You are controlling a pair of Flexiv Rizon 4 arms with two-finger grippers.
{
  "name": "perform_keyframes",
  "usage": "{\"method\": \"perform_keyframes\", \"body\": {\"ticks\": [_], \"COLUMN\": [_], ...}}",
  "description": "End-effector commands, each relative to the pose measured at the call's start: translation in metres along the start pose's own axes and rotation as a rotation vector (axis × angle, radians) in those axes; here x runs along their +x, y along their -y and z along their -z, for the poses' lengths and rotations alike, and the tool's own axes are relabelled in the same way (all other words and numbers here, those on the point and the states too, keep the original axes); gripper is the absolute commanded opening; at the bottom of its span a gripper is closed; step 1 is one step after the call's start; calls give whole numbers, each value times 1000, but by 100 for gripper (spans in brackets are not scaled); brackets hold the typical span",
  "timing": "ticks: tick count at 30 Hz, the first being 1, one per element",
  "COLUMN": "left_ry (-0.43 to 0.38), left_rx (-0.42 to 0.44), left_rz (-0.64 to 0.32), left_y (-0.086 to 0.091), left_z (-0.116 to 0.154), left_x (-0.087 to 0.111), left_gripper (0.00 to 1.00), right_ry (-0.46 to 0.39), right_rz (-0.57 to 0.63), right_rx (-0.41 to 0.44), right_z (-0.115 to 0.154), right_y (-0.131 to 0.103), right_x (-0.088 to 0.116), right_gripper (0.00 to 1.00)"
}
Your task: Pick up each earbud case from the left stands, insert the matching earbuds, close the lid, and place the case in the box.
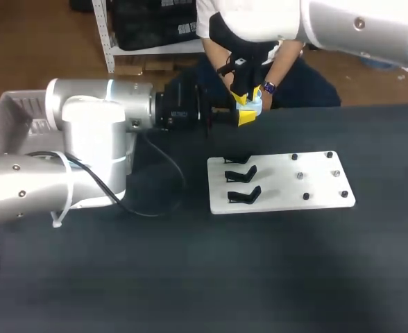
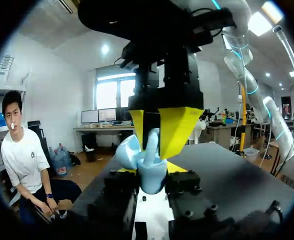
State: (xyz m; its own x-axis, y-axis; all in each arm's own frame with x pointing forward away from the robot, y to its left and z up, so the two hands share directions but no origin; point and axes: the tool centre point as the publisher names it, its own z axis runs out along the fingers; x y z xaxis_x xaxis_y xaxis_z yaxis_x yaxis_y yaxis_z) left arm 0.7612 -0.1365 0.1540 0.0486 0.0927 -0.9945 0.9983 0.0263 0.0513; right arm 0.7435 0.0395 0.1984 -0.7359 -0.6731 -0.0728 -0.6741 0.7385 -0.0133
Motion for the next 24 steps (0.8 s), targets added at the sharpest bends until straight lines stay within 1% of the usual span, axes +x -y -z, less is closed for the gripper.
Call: {"method": "perform_keyframes", "body": {"ticks": [1,4,8,11,13,14,16,18,24], "left_ry": [7,7,7,7,7,7,7,7,7], "left_rx": [-5,-5,-5,-5,-5,-5,-5,-5,-5], "left_rz": [-6,-6,-6,-6,-6,-6,-6,-6,-6], "left_y": [2,2,2,2,2,2,2,2,2], "left_z": [0,0,0,0,0,0,0,0,0], "left_x": [-1,-1,-1,-1,-1,-1,-1,-1,-1], "left_gripper": [0,0,0,0,0,0,0,0,0], "right_ry": [-4,-3,-2,-1,-1,-1,-1,-1,5], "right_rz": [1,3,3,4,6,6,6,5,-8], "right_rx": [-3,-6,-8,-9,-10,-10,-10,-10,-10], "right_z": [-2,-2,-2,-2,-2,-1,-1,-1,0], "right_y": [1,0,0,0,-1,-1,-1,-1,2], "right_x": [-3,-3,-3,-3,-2,-2,-2,-2,0], "right_gripper": [15,16,22,22,27,28,27,29,29]}}
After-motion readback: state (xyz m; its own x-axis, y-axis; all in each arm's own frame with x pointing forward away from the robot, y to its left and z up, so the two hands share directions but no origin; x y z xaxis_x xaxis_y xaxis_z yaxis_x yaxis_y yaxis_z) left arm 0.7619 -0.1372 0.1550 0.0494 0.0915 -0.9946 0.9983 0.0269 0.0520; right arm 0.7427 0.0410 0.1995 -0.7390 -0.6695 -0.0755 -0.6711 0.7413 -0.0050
